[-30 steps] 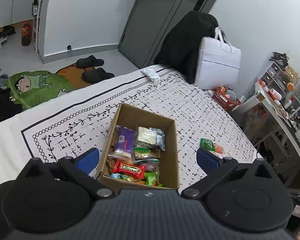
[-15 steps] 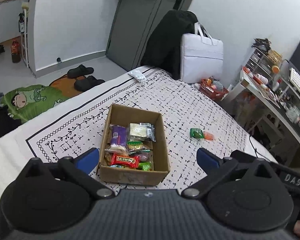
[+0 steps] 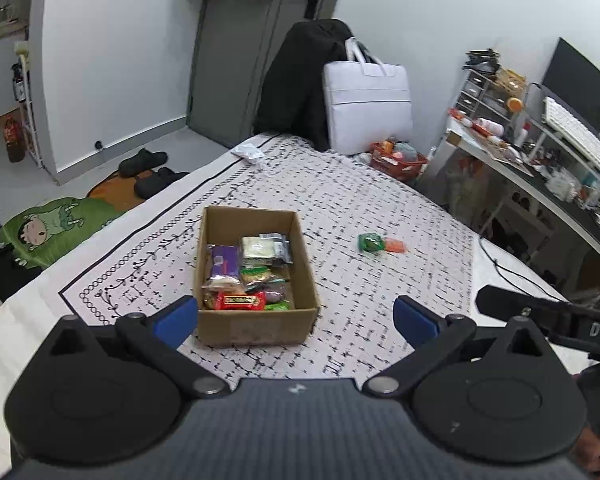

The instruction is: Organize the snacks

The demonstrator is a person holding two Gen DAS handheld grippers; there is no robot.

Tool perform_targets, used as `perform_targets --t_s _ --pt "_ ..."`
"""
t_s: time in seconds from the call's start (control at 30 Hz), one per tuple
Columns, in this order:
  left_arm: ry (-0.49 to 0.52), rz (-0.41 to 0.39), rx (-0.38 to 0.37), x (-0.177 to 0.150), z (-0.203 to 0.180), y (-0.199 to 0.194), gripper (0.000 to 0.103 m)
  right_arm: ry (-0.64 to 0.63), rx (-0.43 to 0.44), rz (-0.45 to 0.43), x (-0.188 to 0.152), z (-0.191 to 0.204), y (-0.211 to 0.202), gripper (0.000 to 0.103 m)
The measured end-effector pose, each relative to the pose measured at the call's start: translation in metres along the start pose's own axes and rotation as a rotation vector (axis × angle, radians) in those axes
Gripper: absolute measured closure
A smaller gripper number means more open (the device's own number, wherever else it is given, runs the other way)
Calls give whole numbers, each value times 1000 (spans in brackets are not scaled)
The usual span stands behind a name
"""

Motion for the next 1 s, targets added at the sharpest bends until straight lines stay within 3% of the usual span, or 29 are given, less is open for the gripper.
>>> perform_targets --t_s 0.47,1.0 --pt "129 -4 34 -28 -16 -28 0 -20 3 -23 -22 3 -39 0" --pt "120 -41 33 -39 -11 -49 0 -79 -1 -40 -32 20 -58 0"
Point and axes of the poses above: each gripper's, at about its wrist camera, not at the fingertips, and y roughly the way its jaws point, z to its left, x to its top, the point moved 7 cm from there along y, roughly the way its jaws point, and after that the axes turned 4 degrees about z, right-handed, at the moved point
